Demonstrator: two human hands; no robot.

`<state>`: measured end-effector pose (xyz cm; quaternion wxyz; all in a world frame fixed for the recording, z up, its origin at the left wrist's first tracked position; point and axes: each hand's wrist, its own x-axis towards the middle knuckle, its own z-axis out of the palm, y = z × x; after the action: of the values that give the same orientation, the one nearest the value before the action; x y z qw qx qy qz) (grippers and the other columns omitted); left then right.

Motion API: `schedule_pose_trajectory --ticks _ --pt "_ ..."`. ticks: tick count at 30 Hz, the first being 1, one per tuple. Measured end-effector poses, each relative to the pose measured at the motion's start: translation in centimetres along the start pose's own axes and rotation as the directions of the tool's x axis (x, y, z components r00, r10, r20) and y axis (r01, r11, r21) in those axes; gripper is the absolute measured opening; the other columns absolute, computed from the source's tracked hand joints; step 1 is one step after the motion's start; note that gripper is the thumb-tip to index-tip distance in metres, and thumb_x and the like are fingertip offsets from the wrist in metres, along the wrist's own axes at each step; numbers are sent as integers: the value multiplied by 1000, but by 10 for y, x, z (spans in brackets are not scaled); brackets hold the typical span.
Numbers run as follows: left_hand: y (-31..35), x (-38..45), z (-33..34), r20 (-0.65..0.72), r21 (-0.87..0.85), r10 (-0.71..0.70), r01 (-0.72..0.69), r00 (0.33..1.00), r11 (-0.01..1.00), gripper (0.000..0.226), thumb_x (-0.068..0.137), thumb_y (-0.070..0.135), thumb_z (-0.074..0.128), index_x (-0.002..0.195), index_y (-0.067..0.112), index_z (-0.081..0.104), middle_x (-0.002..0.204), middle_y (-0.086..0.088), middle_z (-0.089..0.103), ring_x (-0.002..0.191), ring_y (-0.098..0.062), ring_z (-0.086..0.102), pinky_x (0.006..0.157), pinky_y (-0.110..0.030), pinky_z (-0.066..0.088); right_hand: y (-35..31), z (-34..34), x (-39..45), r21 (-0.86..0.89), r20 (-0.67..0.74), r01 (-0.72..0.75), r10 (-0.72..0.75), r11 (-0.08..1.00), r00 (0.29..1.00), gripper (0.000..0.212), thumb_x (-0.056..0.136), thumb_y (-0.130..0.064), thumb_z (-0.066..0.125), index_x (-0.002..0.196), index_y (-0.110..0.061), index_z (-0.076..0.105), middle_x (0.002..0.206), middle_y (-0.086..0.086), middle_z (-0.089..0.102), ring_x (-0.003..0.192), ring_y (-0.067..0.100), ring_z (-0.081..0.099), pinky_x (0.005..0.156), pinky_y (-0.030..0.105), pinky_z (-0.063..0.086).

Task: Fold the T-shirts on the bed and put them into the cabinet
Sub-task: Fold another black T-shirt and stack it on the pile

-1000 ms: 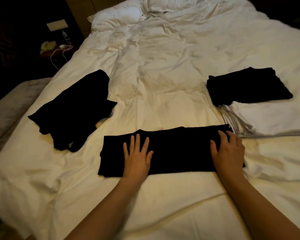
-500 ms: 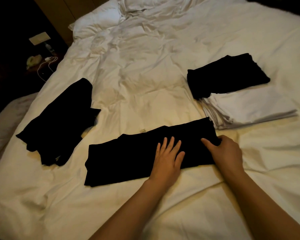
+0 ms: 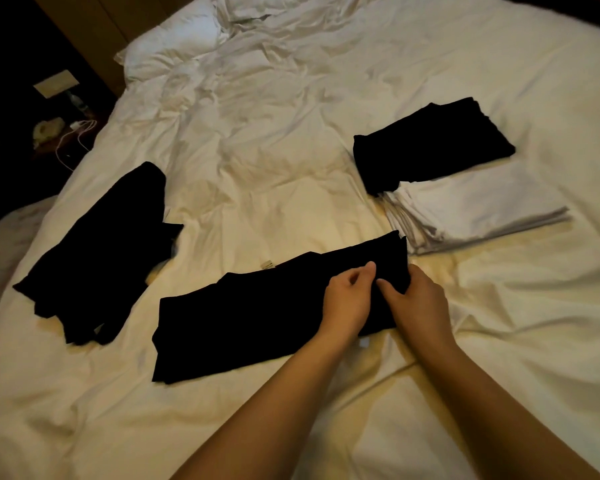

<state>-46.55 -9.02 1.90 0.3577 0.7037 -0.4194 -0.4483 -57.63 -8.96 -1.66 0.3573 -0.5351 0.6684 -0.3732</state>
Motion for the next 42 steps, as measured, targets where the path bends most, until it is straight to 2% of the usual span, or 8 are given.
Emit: schedule_pose_trajectory --ticks 8,15,23,26,28,33,36,42 --pt "2 2 -7 37 -78 -51 54 998 995 15 100 34 58 92 28 68 93 8 68 91 -9 64 93 -45 56 -1 -8 10 241 211 -178 127 954 969 2 86 -16 70 86 -17 72 81 2 74 79 19 71 76 39 58" --pt "1 -2 -12 49 -133 -61 67 997 989 21 102 28 56 110 14 71 110 -3 70 103 -18 65 93 -41 56 0 -1 -6 66 43 -6 3 998 999 18 88 -23 68 81 -7 65 75 7 66 70 23 63 58 33 45" --pt "0 0 -17 93 -148 -60 73 994 986 15 103 22 53 102 20 68 106 1 67 92 -7 62 89 -36 55 1 -14 -3 451 274 -372 271 811 923 15 90 -18 69 99 -5 73 79 8 75 66 19 72 58 29 54" --pt "1 2 -17 109 -145 -77 93 991 985 23 100 32 58 110 16 71 109 -2 71 94 -10 65 89 -34 55 -7 -5 -11 511 266 -280 160 812 951 14 92 -11 65 104 -11 73 96 10 76 87 21 73 79 33 58" --pt "3 2 -20 127 -178 -114 136 985 975 33 95 43 63 111 16 73 106 -2 74 96 -14 69 87 -30 56 -16 3 -18 521 267 -155 12 840 963 20 95 -10 63 105 -25 70 110 1 71 97 8 69 84 20 54" --pt "3 3 -42 182 -397 -231 286 956 872 43 82 41 79 113 12 72 100 -12 75 94 -26 73 79 -37 60 -21 19 -35 376 492 121 -309 919 814 42 95 -21 62 133 -37 54 141 -21 50 126 -12 47 101 11 39" --pt "-8 3 -61 103 -435 -288 304 952 848 30 89 21 73 115 5 67 95 -13 73 87 -26 72 66 -32 57 -21 25 -42 386 495 157 -348 909 796 34 84 -35 60 117 -31 66 130 -18 62 121 -4 56 96 14 43" --pt "-31 -1 -91 -22 -480 -293 247 956 842 25 94 20 69 117 11 66 101 -13 75 87 -27 74 66 -34 60 -29 36 -54 509 192 237 -377 828 906 29 87 -41 57 90 -15 70 105 -6 70 106 13 64 90 22 48"
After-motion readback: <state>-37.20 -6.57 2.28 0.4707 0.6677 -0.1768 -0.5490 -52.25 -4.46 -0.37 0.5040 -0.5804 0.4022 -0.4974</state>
